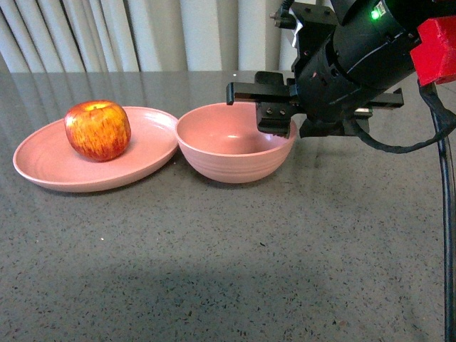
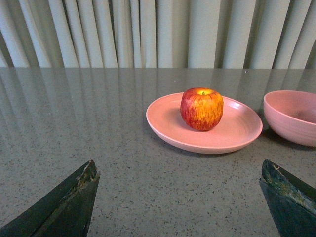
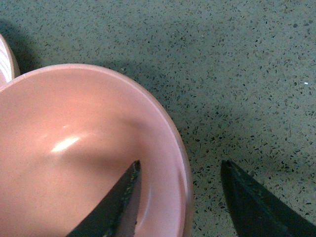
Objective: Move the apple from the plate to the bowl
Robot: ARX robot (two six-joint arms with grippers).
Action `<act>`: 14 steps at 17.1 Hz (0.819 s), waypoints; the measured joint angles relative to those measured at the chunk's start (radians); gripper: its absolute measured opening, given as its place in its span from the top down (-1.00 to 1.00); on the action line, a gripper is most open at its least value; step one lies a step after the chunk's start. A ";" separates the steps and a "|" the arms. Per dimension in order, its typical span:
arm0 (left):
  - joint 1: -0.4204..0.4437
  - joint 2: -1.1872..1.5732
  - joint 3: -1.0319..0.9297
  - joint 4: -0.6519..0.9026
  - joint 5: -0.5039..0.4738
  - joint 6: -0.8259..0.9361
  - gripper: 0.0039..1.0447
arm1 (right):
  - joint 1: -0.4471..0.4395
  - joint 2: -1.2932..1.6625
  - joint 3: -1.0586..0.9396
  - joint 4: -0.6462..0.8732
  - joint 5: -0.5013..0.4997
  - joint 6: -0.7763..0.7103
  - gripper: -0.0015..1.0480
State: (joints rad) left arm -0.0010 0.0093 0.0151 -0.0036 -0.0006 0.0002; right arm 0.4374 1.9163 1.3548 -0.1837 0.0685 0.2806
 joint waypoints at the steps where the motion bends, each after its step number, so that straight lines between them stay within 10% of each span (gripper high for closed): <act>1: 0.000 0.000 0.000 0.000 0.000 0.000 -0.88 | 0.000 0.000 0.000 0.000 0.000 0.000 -0.14; 5: 0.000 0.000 0.000 0.000 0.000 0.000 -0.88 | -0.006 -0.023 -0.004 0.009 -0.017 0.005 -0.92; 14: 0.000 0.000 0.000 0.000 0.000 0.000 -0.88 | -0.132 -0.748 -0.497 0.320 -0.044 -0.027 -0.87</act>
State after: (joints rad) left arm -0.0010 0.0093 0.0151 -0.0036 -0.0010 0.0002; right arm 0.3054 1.1679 0.8581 0.1360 0.0246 0.2535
